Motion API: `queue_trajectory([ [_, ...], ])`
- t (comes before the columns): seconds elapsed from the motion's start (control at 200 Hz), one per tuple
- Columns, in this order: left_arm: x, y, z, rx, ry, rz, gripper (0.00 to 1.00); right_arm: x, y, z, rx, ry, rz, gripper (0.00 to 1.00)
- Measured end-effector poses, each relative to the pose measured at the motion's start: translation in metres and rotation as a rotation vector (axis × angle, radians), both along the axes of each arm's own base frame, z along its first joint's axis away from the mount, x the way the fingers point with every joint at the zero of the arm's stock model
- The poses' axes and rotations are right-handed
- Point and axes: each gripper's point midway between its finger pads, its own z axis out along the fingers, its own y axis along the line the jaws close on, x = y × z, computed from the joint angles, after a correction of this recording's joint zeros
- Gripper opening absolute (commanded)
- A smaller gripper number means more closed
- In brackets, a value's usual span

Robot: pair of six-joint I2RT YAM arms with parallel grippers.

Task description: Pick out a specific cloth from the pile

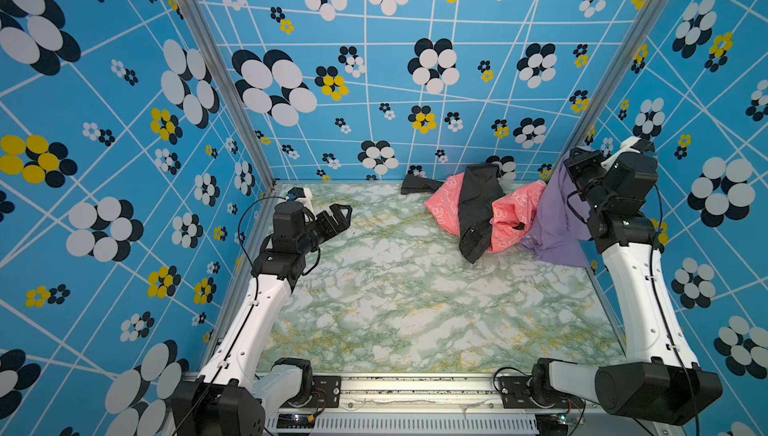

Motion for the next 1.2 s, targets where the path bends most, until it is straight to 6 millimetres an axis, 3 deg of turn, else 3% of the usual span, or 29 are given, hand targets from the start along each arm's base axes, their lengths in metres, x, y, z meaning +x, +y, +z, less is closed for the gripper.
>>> queue_trajectory([
  [0.2, 0.002, -0.001, -0.002, -0.002, 0.007, -0.004, 1.0, 0.018, 0.055, 0.021, -0.157, 0.004, 0.127, 0.0],
  [0.3, 0.004, -0.001, -0.002, -0.004, 0.011, -0.008, 1.0, 0.026, 0.101, 0.02, -0.256, 0.023, 0.239, 0.0],
  [0.39, 0.006, -0.002, -0.001, -0.006, 0.01, -0.012, 1.0, 0.03, 0.152, 0.004, -0.356, 0.065, 0.363, 0.0],
  [0.485, 0.007, -0.003, -0.001, -0.007, 0.01, -0.014, 1.0, 0.033, 0.207, -0.029, -0.469, 0.144, 0.503, 0.0],
  [0.585, 0.009, -0.003, -0.003, -0.006, 0.017, -0.014, 1.0, 0.031, 0.259, -0.081, -0.576, 0.257, 0.652, 0.0],
  [0.74, 0.013, -0.002, -0.003, -0.007, 0.017, -0.013, 1.0, 0.018, 0.311, -0.172, -0.687, 0.473, 0.865, 0.51],
  [0.83, 0.014, -0.001, -0.003, -0.008, 0.017, -0.01, 1.0, 0.009, 0.324, -0.209, -0.731, 0.579, 0.949, 0.69],
  [0.924, 0.017, 0.0, -0.005, -0.008, 0.021, -0.008, 1.0, 0.002, 0.322, -0.224, -0.766, 0.636, 0.98, 0.89],
  [1.094, 0.023, -0.001, -0.006, -0.012, 0.026, -0.013, 1.0, 0.003, 0.296, -0.198, -0.777, 0.593, 0.888, 0.9],
  [1.199, 0.026, -0.002, -0.006, -0.014, 0.026, -0.018, 1.0, 0.007, 0.251, -0.172, -0.688, 0.553, 0.755, 0.89],
])
